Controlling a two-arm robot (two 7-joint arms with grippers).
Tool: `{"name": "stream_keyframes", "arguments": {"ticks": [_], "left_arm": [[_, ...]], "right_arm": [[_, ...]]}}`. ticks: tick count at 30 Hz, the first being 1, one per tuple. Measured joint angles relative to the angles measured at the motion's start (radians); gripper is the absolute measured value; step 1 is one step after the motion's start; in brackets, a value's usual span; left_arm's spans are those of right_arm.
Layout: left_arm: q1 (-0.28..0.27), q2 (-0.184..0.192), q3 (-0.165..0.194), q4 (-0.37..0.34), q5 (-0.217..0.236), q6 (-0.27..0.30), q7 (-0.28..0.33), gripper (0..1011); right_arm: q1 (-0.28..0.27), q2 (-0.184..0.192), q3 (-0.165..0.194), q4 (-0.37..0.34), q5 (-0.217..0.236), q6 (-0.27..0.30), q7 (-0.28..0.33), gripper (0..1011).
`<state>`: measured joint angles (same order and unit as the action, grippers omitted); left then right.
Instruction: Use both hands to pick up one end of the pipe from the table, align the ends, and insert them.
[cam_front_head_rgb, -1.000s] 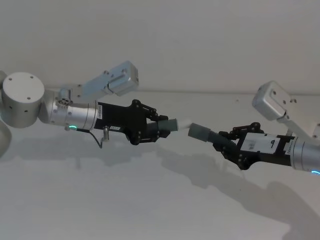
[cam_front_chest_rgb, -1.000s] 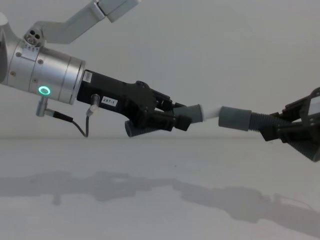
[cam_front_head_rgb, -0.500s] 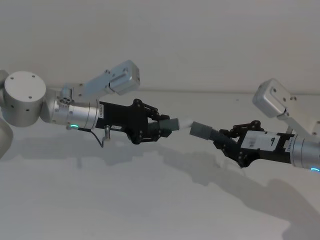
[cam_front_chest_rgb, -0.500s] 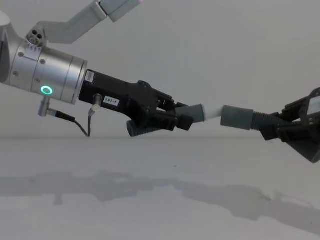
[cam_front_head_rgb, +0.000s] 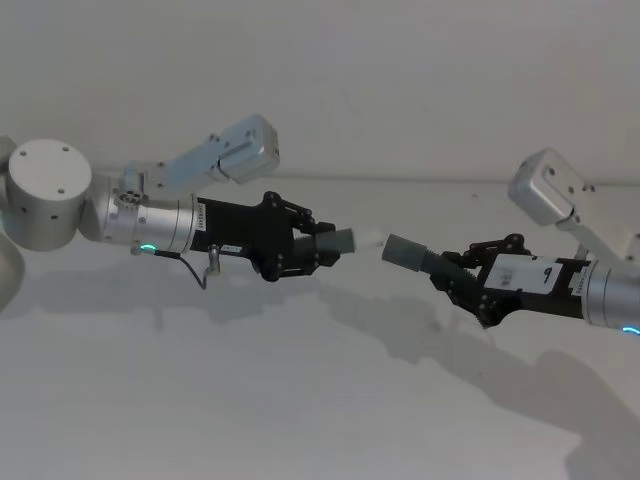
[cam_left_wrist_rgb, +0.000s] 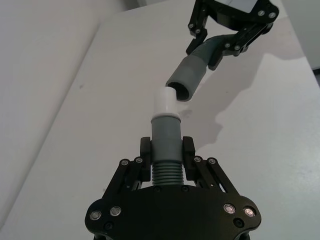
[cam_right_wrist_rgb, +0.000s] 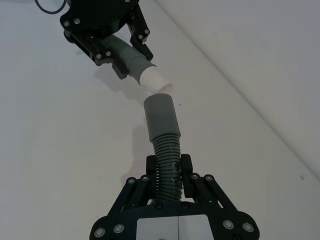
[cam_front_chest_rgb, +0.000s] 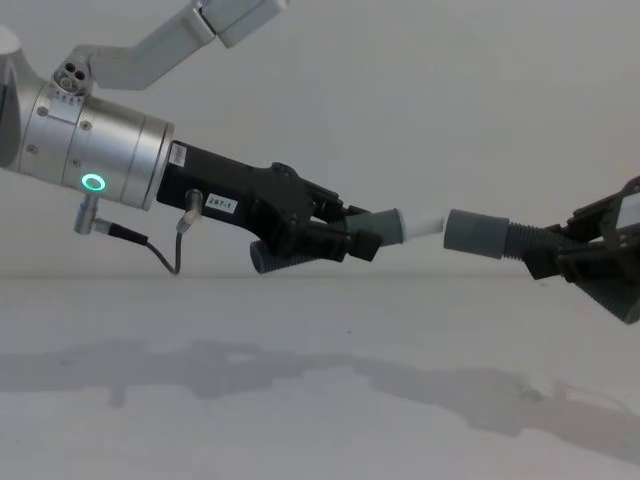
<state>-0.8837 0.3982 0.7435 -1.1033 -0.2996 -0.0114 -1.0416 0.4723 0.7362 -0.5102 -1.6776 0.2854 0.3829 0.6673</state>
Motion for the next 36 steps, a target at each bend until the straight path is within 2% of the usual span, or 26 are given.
{"name": "stream_keyframes", "arguments": {"ticks": [16, 36], "left_arm": [[-0.004, 0.007, 0.01, -0.002, 0.005, 0.012, 0.03, 353], [0.006, 0.029, 0.019, -0.049, -0.011, 0.03, 0.052, 353]], "right_arm": [[0.011, 0.008, -0.01, -0.001, 0.012, 0.002, -0.004, 283], [0.016, 0.018, -0.024, -0.008, 0.019, 0.0, -0.016, 283]]}}
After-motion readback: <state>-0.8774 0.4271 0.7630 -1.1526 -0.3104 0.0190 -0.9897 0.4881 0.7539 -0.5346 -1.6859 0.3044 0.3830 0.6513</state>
